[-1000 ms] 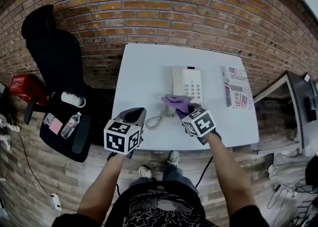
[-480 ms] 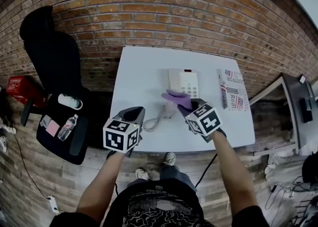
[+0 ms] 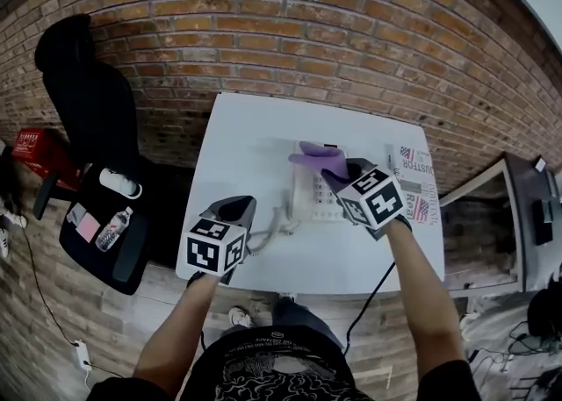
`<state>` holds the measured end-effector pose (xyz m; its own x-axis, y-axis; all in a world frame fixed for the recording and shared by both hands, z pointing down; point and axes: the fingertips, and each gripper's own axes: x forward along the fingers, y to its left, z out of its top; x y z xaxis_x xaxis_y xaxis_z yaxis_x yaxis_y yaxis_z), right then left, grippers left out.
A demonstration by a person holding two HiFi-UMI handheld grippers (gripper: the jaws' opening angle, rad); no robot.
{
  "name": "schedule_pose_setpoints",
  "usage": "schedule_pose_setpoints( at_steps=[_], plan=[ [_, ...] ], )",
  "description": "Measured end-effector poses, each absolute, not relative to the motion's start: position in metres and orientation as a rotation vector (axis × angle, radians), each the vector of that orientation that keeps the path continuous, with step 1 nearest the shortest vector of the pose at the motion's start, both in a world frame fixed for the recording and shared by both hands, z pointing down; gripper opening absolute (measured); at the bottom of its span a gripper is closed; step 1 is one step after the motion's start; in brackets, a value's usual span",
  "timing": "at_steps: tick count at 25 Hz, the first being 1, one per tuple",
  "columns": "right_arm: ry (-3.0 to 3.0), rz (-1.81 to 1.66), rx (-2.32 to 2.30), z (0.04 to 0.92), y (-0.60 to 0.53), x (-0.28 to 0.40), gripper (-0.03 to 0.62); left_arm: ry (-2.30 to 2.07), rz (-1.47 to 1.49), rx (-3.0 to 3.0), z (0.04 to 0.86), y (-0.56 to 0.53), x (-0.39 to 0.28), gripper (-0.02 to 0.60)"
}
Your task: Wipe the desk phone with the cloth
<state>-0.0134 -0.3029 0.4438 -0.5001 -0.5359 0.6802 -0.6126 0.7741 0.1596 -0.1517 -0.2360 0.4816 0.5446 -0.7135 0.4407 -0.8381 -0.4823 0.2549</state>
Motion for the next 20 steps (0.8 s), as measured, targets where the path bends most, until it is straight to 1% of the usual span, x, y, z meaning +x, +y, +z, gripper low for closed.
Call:
schedule_pose_setpoints(
  at_steps=[9,14,20],
  plan=[
    [-2.264,0.112,0.739,0.443,-0.386,-0.019,0.044,-1.324,0.389,2.270,0.489,-0.280,-0.135,0.003],
    [-2.303,0.160,0.649,0.457,-0.429,-0.033,0.044,-1.372,0.399,2.216,0.492,-0.300,-0.135,0.003],
    [-2.336,0.258,0.428,0.485,-0.452,-0.059,0.044,-1.442,0.419,2.161,0.494,-0.311,-0.142,0.003]
  ],
)
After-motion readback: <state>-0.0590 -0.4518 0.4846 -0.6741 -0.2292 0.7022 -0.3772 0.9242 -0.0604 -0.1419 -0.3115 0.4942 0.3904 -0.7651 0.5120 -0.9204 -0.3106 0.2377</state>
